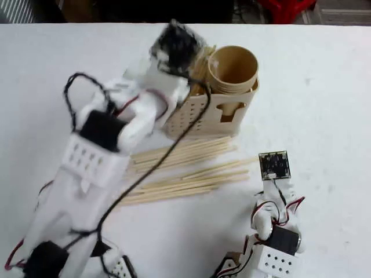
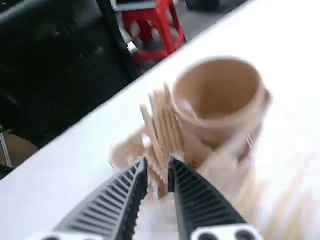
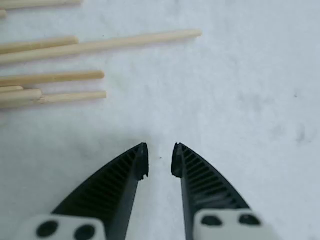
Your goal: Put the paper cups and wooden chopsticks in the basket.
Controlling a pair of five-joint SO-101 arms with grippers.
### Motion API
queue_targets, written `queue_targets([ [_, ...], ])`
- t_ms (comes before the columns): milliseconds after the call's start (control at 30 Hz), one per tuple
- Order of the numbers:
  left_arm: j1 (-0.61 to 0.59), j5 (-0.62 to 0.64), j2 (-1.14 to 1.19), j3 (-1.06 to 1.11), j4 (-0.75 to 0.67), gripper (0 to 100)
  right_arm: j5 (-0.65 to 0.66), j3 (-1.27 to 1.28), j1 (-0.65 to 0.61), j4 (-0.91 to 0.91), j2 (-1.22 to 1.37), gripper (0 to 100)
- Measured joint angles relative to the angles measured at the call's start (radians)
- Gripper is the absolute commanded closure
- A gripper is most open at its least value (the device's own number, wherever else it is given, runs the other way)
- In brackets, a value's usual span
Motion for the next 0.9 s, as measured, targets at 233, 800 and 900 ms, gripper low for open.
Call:
queue_targets([
  [233, 0.063, -0.215, -0.02, 0.235, 0.233, 86, 0.0, 0.0, 0.0, 0.0, 0.0, 90.0],
  [800, 0.086, -0.364, 0.543, 0.394, 0.109, 87, 0.0, 0.0, 0.0, 0.0, 0.0, 90.0],
  [900, 0.087, -0.379, 0.598, 0.376, 0.112, 87, 0.0, 0.0, 0.0, 0.0, 0.0, 90.0],
])
